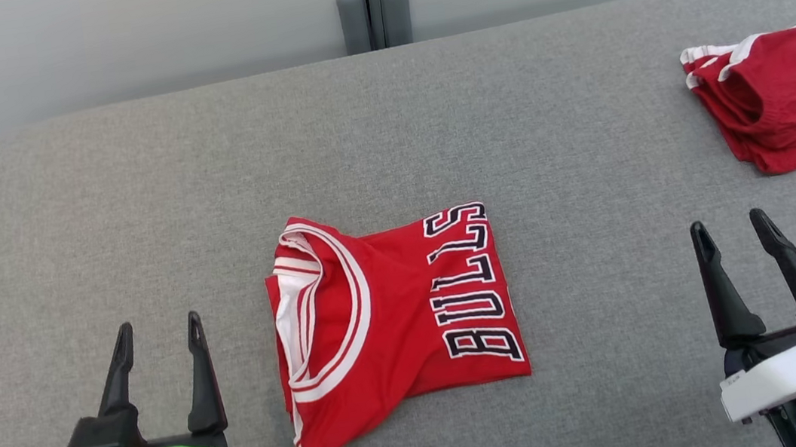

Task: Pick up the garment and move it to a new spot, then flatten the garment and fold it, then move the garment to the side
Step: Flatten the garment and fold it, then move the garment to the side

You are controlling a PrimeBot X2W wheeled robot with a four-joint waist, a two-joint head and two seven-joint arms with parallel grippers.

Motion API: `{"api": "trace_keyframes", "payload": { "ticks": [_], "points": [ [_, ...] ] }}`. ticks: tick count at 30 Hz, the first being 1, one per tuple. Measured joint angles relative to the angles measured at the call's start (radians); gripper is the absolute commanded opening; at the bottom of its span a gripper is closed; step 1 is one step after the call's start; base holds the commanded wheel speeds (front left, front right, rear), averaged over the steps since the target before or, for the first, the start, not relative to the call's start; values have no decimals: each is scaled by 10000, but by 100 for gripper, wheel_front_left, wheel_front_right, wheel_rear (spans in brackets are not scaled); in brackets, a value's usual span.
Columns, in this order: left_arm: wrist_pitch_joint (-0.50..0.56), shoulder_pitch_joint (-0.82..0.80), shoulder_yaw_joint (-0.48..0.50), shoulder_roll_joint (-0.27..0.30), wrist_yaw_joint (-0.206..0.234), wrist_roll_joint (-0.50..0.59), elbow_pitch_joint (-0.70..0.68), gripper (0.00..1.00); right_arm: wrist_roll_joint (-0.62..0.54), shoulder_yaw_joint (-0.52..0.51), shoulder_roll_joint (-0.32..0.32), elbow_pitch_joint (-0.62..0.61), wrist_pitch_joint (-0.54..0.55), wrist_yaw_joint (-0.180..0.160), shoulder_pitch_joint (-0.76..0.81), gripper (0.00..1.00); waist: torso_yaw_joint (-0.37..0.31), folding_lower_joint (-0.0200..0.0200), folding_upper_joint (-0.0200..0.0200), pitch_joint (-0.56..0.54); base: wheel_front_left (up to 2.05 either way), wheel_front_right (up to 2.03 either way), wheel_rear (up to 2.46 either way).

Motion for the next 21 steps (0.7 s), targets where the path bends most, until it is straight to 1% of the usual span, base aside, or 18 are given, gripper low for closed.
{"api": "trace_keyframes", "payload": {
  "ticks": [11, 21],
  "points": [
    [115, 519, -148, 61, -4, -201, 182, 100, -132, 58, 56, -345, 341, 0, 746, 100, -54, 0, 0, -779, 0, 0, 0],
    [113, 560, -171, 67, 13, -274, 255, 100, -205, 17, 75, -516, 485, 2, 801, 100, -75, 0, 0, -892, 0, 0, 0]
  ]
}}
